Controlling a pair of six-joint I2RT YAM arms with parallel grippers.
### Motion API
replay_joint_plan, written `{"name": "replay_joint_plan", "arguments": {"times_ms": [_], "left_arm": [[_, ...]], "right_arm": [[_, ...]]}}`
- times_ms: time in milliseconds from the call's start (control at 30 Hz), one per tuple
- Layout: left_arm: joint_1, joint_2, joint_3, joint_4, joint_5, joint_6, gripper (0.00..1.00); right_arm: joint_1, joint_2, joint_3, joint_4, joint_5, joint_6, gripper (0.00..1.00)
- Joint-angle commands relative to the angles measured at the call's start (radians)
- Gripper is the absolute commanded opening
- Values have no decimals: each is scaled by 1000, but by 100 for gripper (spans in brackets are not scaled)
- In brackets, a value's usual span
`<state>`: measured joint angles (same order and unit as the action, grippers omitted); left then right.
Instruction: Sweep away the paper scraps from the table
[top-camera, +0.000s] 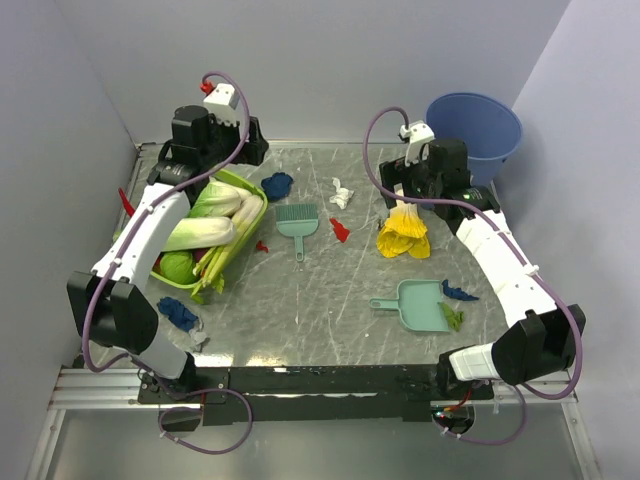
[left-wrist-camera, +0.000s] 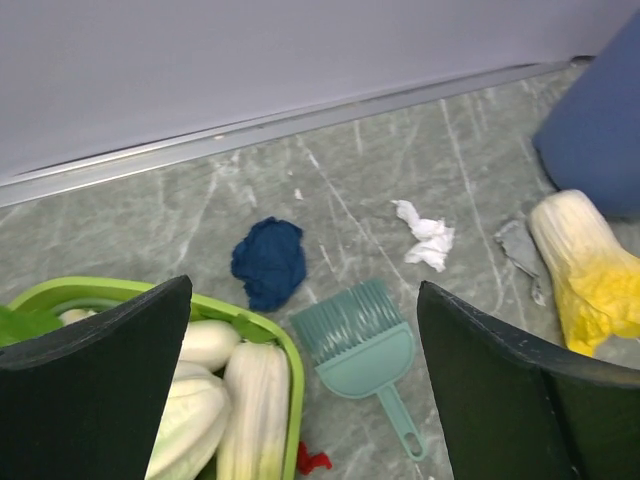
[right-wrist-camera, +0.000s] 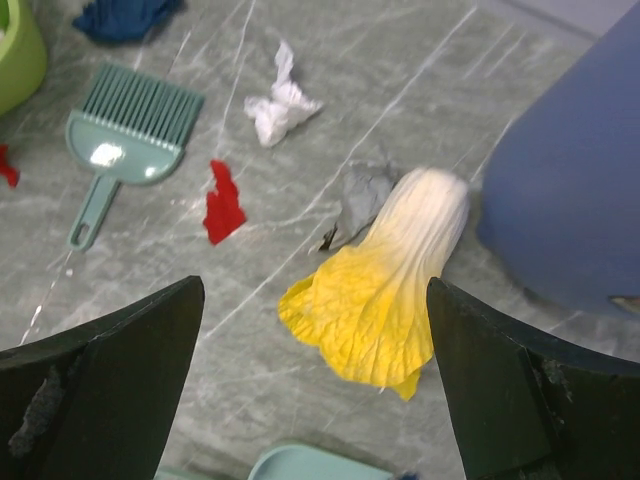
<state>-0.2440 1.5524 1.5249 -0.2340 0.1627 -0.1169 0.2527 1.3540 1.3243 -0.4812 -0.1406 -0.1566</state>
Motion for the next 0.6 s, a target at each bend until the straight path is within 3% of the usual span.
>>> {"name": "replay_joint_plan", "arguments": {"times_ms": [0, 233, 400, 567], "left_arm": [[-18, 8, 40, -2, 87, -33, 99], [-54, -5, 27, -28, 204, 42, 99], [-104, -21, 23, -76, 250, 150, 99], [-138, -32, 1, -140, 265, 226, 99]], "right_arm": [[2, -36, 39, 29, 12, -35, 100], [2, -50, 16, -9, -122, -113, 100], [0, -52, 43, -117, -319, -325, 100], [2, -56, 61, -174, -340, -380, 100]]}}
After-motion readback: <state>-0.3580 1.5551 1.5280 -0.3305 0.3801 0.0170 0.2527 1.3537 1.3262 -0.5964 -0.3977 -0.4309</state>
